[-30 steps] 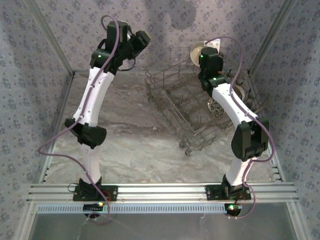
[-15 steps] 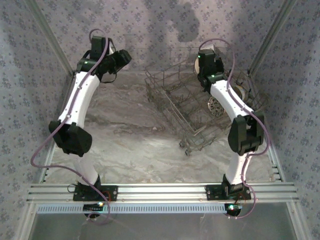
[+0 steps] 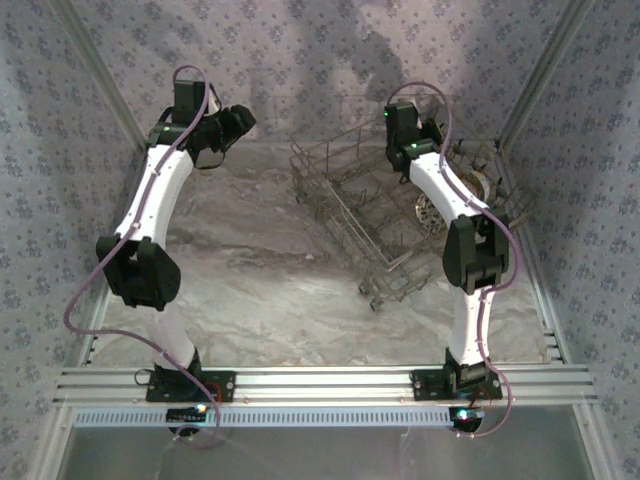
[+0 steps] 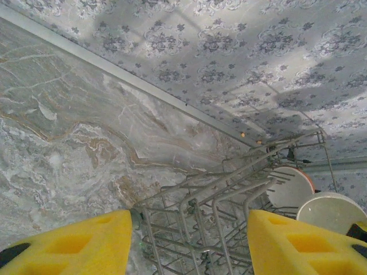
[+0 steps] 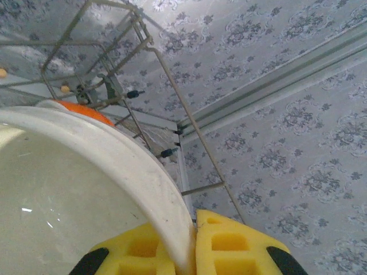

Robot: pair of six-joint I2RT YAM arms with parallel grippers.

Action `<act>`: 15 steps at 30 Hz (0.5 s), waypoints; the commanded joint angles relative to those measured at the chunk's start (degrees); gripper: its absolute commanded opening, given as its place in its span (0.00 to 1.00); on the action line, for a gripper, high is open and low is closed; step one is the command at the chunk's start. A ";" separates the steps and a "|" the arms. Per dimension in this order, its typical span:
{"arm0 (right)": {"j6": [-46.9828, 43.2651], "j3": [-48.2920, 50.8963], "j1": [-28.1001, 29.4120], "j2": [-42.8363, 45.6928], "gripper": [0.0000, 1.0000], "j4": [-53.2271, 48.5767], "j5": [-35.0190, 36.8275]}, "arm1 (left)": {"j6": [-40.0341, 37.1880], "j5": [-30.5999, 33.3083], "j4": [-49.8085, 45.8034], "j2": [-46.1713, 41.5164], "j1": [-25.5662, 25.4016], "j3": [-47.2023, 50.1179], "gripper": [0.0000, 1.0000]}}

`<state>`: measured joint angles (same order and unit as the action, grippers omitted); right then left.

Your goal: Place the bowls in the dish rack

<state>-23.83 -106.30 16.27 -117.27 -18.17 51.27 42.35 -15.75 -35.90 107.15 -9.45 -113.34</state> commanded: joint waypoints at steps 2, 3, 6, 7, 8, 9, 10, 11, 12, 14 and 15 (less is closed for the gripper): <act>-2.14 -3.83 0.48 -1.05 0.00 1.56 5.52 | -2.04 -1.96 1.45 1.17 0.83 -1.53 0.56; -2.42 -3.99 0.50 -1.43 0.00 1.51 5.83 | -2.18 -2.07 1.37 1.37 0.86 -1.70 0.56; -4.03 -4.02 1.10 -2.29 0.00 2.99 6.89 | -2.70 -2.35 1.07 1.76 0.95 -1.93 0.56; -4.98 -4.02 1.38 -2.70 0.00 3.81 7.24 | -2.87 -2.36 0.94 1.83 1.00 -1.97 0.56; -5.96 -4.00 1.55 -3.06 0.00 4.50 7.50 | -3.04 -2.44 0.90 1.87 1.08 -1.98 0.56; -6.80 -4.17 1.81 -3.51 0.00 5.13 7.82 | -3.30 -2.53 0.75 1.87 1.04 -1.97 0.56; -7.74 -4.18 1.99 -3.92 0.00 6.00 8.50 | -3.49 -2.54 0.62 1.92 1.19 -1.89 0.56; -8.24 -4.41 1.92 -4.18 0.00 6.26 8.80 | -3.65 -2.58 0.54 1.92 1.20 -1.89 0.56; -8.46 -4.69 2.14 -4.51 0.00 5.96 9.10 | -3.83 -2.70 0.40 1.91 1.31 -1.76 0.56; -9.87 -4.70 2.31 -4.95 0.00 6.81 9.80 | -4.22 -2.71 0.22 1.74 1.50 -1.48 0.56; -10.24 -4.73 2.43 -5.15 0.00 7.03 10.14 | -4.38 -2.79 0.28 1.58 1.61 -1.26 0.56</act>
<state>-31.51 -108.12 18.33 -122.15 -15.38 57.34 39.75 -17.39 -35.94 108.22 -8.56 -113.54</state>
